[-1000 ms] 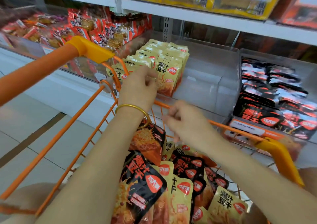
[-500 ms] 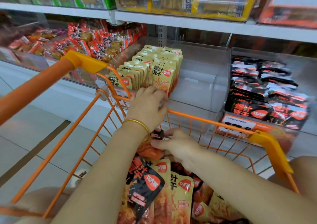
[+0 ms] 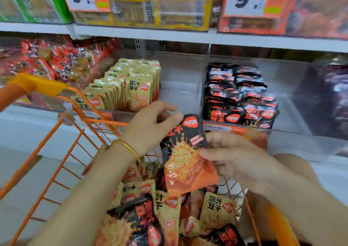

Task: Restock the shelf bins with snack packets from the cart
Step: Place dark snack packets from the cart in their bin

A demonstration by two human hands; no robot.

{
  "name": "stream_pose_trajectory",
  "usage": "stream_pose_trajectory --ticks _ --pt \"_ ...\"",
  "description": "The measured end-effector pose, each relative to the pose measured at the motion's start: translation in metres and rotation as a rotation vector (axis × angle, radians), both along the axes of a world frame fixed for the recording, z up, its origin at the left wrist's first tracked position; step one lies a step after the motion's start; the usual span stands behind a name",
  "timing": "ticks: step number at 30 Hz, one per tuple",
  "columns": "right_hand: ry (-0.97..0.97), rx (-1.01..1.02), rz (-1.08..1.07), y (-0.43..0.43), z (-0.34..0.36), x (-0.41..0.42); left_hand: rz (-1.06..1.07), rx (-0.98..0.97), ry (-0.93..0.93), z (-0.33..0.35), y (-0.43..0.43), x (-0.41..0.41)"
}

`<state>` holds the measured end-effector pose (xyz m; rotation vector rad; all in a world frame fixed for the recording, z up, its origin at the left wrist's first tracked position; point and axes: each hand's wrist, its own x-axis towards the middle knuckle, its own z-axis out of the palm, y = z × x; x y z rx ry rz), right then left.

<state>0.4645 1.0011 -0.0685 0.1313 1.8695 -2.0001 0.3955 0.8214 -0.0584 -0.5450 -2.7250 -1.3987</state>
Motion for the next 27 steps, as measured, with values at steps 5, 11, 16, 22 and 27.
stream_pose_trajectory --ticks 5,11,16,22,27 --pt "0.252 0.108 -0.058 0.041 0.015 0.003 -0.145 0.062 0.059 0.014 0.053 0.001" --pt "0.598 0.367 -0.526 0.115 0.034 -0.017 -0.118 0.052 0.265 0.015 0.114 -0.007" --pt "0.529 0.654 -0.555 0.163 0.000 -0.042 -0.124 -0.276 0.398 -0.022 0.124 0.000" --pt "0.284 1.292 -0.270 0.160 -0.021 -0.066 -0.112 -0.224 0.444 -0.042 0.117 0.006" --pt "0.143 1.463 -0.022 0.163 -0.013 -0.077 -0.129 -0.175 0.413 -0.044 0.107 0.010"
